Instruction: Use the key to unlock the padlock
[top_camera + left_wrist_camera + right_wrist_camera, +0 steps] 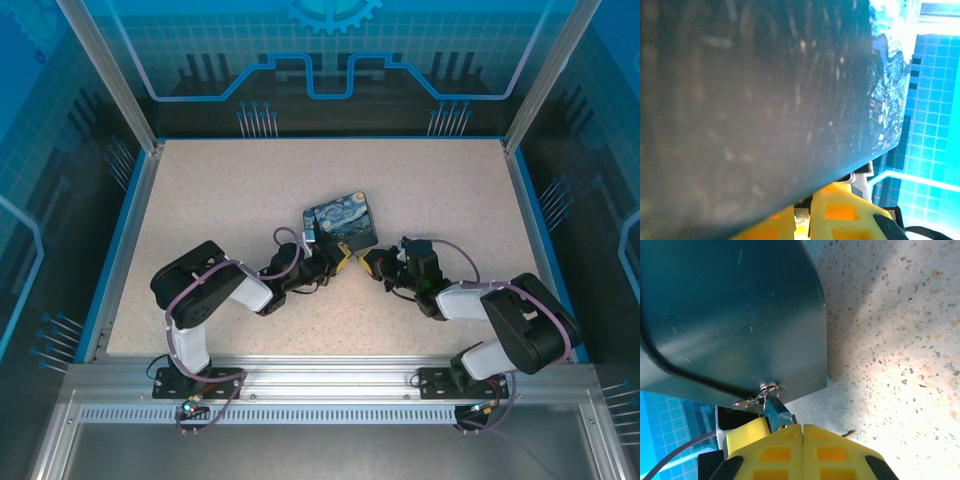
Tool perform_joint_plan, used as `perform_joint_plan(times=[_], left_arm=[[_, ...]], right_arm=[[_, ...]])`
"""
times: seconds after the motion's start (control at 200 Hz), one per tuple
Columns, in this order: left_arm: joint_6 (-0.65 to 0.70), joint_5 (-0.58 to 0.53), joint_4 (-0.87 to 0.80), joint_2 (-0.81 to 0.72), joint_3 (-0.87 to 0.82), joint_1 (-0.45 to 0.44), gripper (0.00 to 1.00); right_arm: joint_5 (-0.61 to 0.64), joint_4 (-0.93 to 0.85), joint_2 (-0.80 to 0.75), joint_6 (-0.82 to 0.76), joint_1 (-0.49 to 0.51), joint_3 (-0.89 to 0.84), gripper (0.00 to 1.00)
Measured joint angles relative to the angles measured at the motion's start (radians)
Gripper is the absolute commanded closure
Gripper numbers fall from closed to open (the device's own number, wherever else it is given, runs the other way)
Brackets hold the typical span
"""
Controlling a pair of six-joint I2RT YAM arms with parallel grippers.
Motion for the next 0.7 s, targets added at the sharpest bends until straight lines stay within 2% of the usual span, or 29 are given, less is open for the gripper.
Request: perform_joint_plan(times=[0.7], left_arm=[[0.0, -0.006, 0.007, 0.0, 0.0, -0.001, 1.0]], right_arm=[[0.0, -0.026, -0.023, -0.006, 0.0, 0.0, 1.0]])
